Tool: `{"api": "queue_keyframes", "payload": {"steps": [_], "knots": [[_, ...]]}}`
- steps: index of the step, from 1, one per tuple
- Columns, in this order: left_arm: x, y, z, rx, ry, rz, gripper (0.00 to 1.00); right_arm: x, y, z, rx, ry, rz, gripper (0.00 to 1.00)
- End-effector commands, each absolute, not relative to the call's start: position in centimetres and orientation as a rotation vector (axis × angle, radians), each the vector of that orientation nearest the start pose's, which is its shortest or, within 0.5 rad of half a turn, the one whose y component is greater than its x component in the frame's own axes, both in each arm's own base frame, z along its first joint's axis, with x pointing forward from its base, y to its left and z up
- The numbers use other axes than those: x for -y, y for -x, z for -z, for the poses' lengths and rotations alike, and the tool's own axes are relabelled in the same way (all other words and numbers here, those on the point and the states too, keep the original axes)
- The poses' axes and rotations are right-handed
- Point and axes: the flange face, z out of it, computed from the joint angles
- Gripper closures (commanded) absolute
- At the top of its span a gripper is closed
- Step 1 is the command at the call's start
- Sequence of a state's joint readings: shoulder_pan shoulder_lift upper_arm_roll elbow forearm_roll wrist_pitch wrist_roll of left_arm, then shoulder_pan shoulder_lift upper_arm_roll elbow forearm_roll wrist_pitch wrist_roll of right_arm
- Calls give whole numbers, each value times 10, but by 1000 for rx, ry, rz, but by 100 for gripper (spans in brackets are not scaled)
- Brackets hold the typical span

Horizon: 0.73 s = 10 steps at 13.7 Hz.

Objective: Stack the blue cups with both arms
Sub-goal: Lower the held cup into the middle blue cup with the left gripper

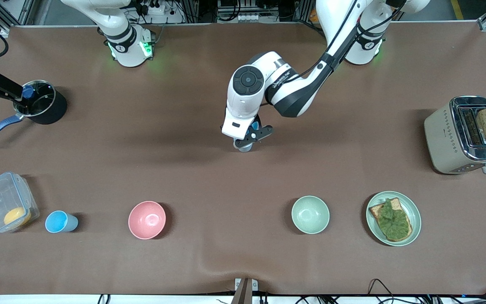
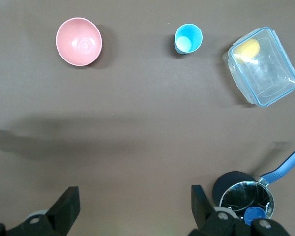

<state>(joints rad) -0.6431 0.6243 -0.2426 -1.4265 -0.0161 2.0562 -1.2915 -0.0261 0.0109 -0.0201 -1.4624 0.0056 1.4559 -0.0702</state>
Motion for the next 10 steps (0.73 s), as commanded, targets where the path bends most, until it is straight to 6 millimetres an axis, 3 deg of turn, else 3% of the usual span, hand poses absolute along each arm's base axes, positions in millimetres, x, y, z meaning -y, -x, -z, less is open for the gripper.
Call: {"api": "queue_keyframes", "payload": {"steps": [1, 10], "knots": [[543, -481, -336, 753, 3139, -155, 100, 22, -550, -662, 33, 3128, 1, 0], [549, -480, -325, 765, 3142, -120, 100, 26, -551, -659, 21, 3128, -6, 0]]}}
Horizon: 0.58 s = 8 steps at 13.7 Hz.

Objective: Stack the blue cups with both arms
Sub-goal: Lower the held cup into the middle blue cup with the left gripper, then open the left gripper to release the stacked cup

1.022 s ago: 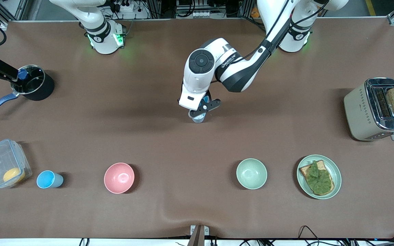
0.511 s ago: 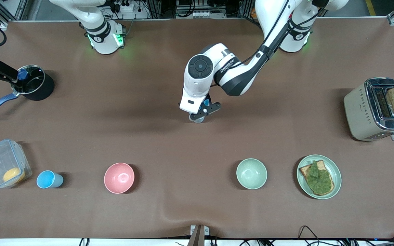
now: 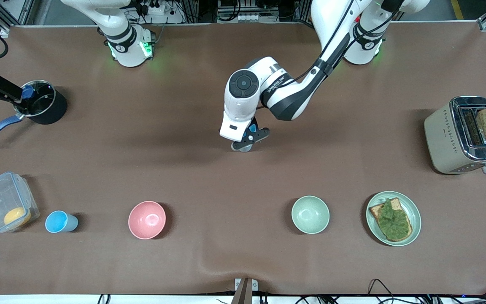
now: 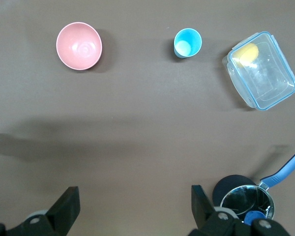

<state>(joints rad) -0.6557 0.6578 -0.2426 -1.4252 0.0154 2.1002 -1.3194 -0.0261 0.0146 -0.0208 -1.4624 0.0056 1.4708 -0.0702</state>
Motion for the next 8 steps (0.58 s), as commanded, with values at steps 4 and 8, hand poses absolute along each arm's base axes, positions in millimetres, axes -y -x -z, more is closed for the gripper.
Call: {"api": "queue_keyframes", "payload": {"steps": [4, 8], "knots": [[549, -482, -324, 772, 3149, -113, 72, 29, -551, -659, 14, 3128, -6, 0], [547, -484, -325, 775, 3151, -111, 55, 30, -551, -656, 12, 3128, -15, 0]]}}
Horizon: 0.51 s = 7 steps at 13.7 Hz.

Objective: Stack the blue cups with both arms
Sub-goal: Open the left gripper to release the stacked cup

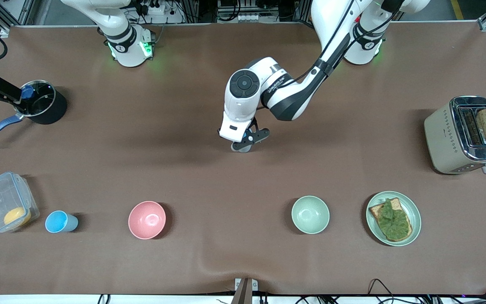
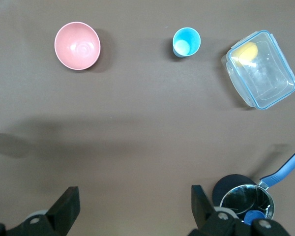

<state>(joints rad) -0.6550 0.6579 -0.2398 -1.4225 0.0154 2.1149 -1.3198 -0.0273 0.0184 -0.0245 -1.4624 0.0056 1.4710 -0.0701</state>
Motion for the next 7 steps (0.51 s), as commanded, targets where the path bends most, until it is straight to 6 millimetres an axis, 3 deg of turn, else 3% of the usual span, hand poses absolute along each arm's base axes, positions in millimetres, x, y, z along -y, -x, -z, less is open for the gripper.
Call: {"api": "queue_keyframes", "payload": {"steps": [1, 3, 5, 7], "knots": [[547, -485, -325, 778, 3152, -109, 55, 29, -551, -655, 14, 3128, -16, 0], [545, -487, -327, 780, 3153, -109, 53, 27, -553, -656, 19, 3128, 3, 0], [540, -493, -335, 787, 3159, -90, 39, 25, -554, -655, 23, 3129, 8, 0], [530, -501, -366, 809, 3175, -40, 0, 25, -554, -654, 23, 3128, 6, 0]]}}
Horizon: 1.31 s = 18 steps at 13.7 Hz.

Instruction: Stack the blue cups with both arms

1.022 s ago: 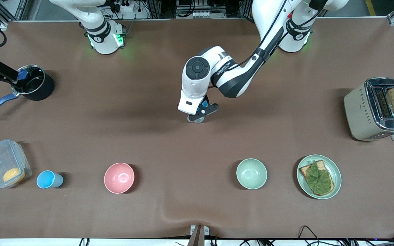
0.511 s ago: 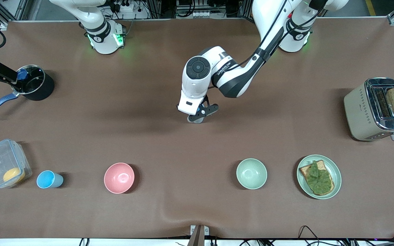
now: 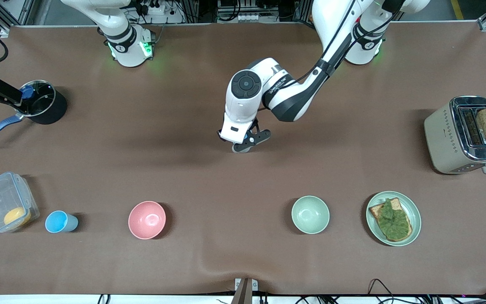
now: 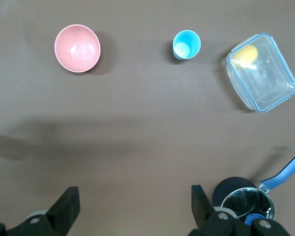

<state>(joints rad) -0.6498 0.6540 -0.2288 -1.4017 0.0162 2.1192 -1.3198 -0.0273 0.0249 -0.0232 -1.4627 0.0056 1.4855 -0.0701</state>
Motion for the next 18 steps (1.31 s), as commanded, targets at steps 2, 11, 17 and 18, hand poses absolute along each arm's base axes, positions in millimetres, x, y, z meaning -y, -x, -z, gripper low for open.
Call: {"api": "queue_keyframes", "payload": {"steps": [2, 11, 17, 18], "knots": [[494, -523, -413, 845, 3175, 12, 0, 26, -553, -655, 21, 3128, 1, 0], [320, -614, -467, 588, 3095, 115, 0, 25, -552, -657, 35, 3128, 8, 0], [206, -620, -486, 413, 3151, 44, 0, 25, -549, -657, 45, 3127, -13, 0], [192, -613, -492, 389, 3158, 40, 0, 25, -549, -657, 45, 3127, -15, 0]]}}
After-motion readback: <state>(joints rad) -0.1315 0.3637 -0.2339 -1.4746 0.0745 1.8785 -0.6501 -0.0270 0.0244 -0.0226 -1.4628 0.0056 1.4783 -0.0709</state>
